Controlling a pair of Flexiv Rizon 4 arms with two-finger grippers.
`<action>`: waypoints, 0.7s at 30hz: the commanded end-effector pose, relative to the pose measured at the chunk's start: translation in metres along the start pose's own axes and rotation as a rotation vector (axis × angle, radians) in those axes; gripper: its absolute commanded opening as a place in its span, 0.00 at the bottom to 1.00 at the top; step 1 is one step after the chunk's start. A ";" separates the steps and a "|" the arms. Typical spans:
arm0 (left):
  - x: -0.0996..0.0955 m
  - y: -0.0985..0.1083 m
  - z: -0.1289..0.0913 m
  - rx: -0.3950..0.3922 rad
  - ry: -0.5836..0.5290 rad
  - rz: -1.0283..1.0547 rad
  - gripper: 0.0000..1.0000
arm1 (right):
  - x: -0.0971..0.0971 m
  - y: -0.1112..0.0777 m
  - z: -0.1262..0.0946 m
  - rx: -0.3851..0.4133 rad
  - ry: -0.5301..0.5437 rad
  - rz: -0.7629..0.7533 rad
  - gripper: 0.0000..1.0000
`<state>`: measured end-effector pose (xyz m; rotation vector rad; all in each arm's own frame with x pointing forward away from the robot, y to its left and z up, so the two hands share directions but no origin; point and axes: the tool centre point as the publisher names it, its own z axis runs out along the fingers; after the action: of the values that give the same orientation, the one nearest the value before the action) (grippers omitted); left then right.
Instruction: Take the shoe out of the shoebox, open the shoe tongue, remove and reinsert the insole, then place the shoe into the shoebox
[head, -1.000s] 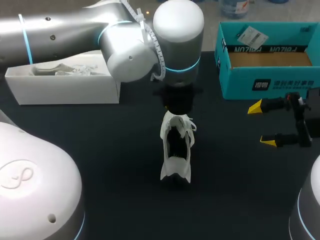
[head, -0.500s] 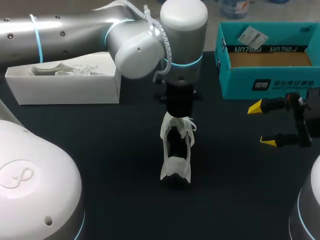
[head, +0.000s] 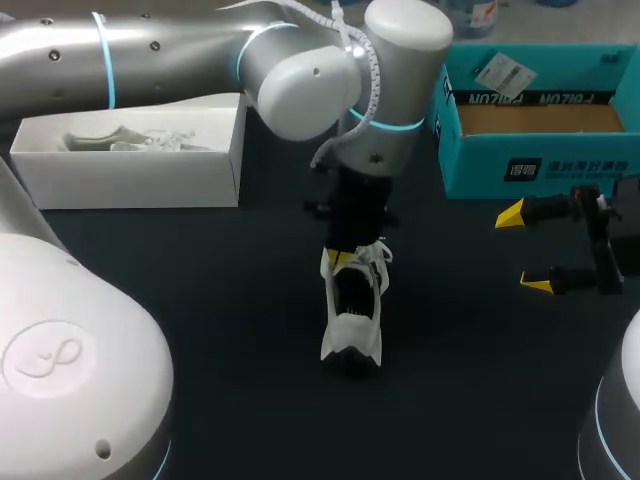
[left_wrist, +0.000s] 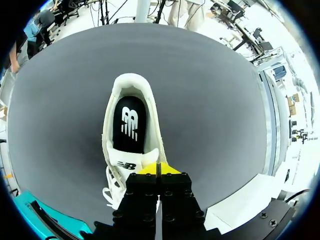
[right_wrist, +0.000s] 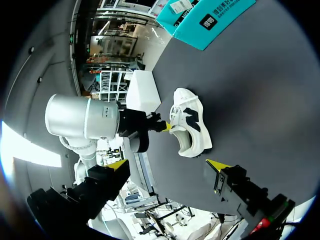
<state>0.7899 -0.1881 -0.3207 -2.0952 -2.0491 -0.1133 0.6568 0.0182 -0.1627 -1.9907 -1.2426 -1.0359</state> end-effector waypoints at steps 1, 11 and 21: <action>-0.012 0.000 -0.020 -0.001 -0.095 -0.103 0.00 | -0.002 -0.009 -0.005 -0.014 -0.001 0.002 1.00; -0.030 -0.009 -0.008 0.141 -0.109 -0.199 0.00 | -0.002 -0.009 -0.005 -0.014 -0.001 0.002 1.00; -0.017 -0.030 -0.014 0.180 -0.106 -0.357 0.00 | -0.002 -0.009 -0.005 -0.014 -0.001 0.002 1.00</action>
<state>0.7625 -0.2129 -0.3241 -1.6494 -2.3191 0.1032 0.6569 0.0181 -0.1627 -1.9908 -1.2424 -1.0358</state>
